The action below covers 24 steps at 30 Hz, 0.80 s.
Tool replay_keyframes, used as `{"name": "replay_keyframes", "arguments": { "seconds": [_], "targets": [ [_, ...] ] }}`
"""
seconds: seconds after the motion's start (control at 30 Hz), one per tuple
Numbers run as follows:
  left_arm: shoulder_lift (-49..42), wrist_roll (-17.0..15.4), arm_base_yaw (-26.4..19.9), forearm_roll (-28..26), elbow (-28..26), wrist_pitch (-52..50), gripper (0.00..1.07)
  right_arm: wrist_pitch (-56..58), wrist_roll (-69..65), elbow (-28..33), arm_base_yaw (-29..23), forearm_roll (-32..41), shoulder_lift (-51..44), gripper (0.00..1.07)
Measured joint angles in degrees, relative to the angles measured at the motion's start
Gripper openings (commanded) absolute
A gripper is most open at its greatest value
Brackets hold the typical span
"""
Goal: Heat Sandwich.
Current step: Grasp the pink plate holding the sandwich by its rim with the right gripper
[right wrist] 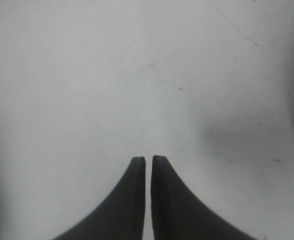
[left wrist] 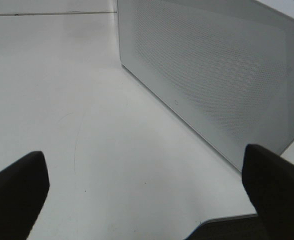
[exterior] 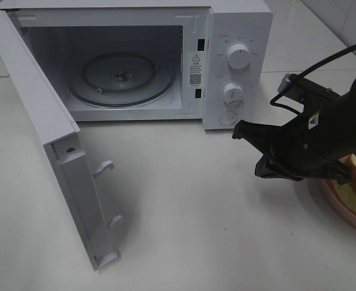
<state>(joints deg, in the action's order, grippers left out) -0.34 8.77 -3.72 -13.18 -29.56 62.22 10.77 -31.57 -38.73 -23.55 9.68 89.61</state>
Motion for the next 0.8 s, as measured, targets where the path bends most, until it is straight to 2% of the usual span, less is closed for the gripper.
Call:
{"name": "replay_keyframes", "arguments": {
  "seconds": [0.13,0.27,0.5,0.6,0.63,0.7,0.73,0.77,0.8],
  "targets": [
    [0.0,0.0,0.0,0.0,0.0,0.0,0.98,8.31,15.58,-3.32,0.0,-0.17,-0.29,0.06],
    [0.0,0.0,0.0,0.0,0.0,0.0,0.98,11.8,24.52,-4.53,0.0,-0.34,-0.4,0.07],
    [0.0,0.0,0.0,0.0,0.0,0.0,0.98,19.6,28.82,-6.53,0.0,-1.78,-0.4,0.14],
    [0.0,0.0,0.0,0.0,0.0,0.0,0.98,24.29,29.16,-8.71,0.0,-4.24,-0.4,0.28],
    [0.0,0.0,0.0,0.0,0.0,0.0,0.98,24.29,29.16,-8.71,0.0,-4.24,-0.4,0.28],
    [0.0,0.0,0.0,0.0,0.0,0.0,0.98,26.01,29.28,-9.68,0.0,-5.21,-0.4,0.4],
    [0.0,0.0,0.0,0.0,0.0,0.0,0.98,27.39,29.45,-10.6,0.0,-5.67,-0.4,0.52],
    [0.0,0.0,0.0,0.0,0.0,0.0,0.98,28.02,29.56,-11.06,0.0,-5.9,-0.4,0.6],
    [0.0,0.0,0.0,0.0,0.0,0.0,0.98,28.02,29.56,-11.06,0.0,-5.9,-0.4,0.6]
  ]
}}
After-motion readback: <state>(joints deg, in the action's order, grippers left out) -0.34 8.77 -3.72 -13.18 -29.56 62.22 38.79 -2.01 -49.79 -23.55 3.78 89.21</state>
